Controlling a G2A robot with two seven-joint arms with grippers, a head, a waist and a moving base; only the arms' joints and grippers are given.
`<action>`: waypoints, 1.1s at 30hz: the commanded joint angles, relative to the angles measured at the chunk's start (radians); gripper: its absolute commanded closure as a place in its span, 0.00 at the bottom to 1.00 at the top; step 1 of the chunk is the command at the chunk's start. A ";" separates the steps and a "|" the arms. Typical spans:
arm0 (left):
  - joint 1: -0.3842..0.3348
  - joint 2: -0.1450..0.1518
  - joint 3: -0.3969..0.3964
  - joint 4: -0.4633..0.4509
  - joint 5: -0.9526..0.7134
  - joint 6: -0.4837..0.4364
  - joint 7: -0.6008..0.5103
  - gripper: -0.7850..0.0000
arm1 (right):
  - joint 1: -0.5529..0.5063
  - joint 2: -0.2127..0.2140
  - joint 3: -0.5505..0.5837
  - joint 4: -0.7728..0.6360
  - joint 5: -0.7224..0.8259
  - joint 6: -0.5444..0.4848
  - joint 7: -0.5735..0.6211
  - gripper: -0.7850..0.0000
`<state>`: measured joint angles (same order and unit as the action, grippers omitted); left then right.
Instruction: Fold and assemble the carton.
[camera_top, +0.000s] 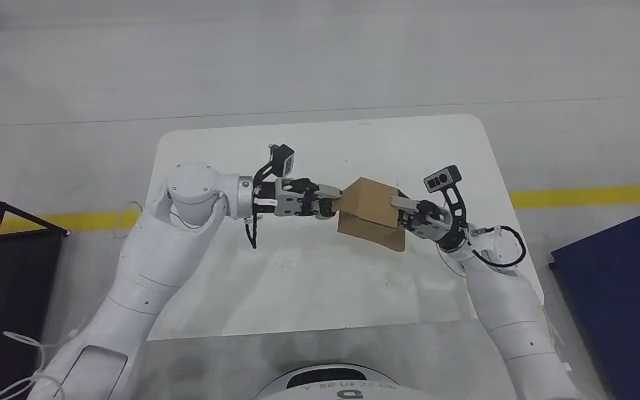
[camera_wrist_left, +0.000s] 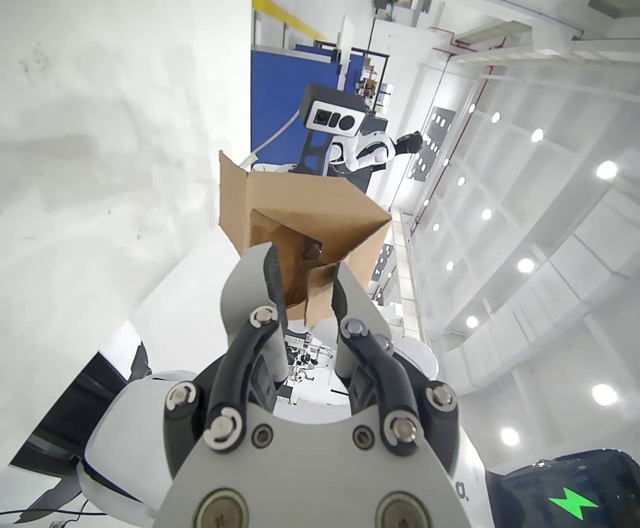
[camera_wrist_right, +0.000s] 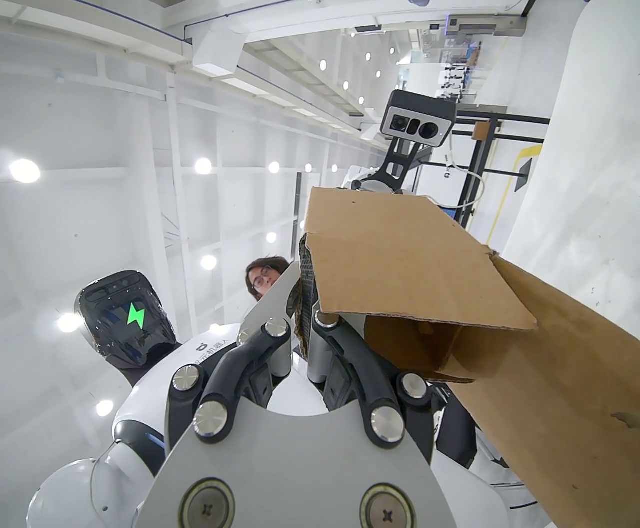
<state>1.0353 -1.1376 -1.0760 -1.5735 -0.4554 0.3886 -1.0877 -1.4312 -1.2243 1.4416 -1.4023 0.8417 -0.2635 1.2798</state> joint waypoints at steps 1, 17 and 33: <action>0.003 0.004 0.000 -0.007 0.022 0.013 -0.003 0.52 | 0.004 0.000 -0.004 0.003 -0.001 0.003 0.000 1.00; -0.038 0.018 0.063 -0.022 0.136 0.067 -0.059 0.18 | 0.020 0.004 -0.028 0.012 -0.008 0.013 -0.014 1.00; -0.112 -0.003 0.166 0.050 0.135 0.051 -0.042 0.29 | 0.022 0.007 -0.034 0.023 0.017 0.010 -0.012 1.00</action>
<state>0.9263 -1.1395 -0.9144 -1.5240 -0.3213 0.4388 -1.1307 -1.4094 -1.2171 1.4080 -1.3795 0.8569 -0.2542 1.2666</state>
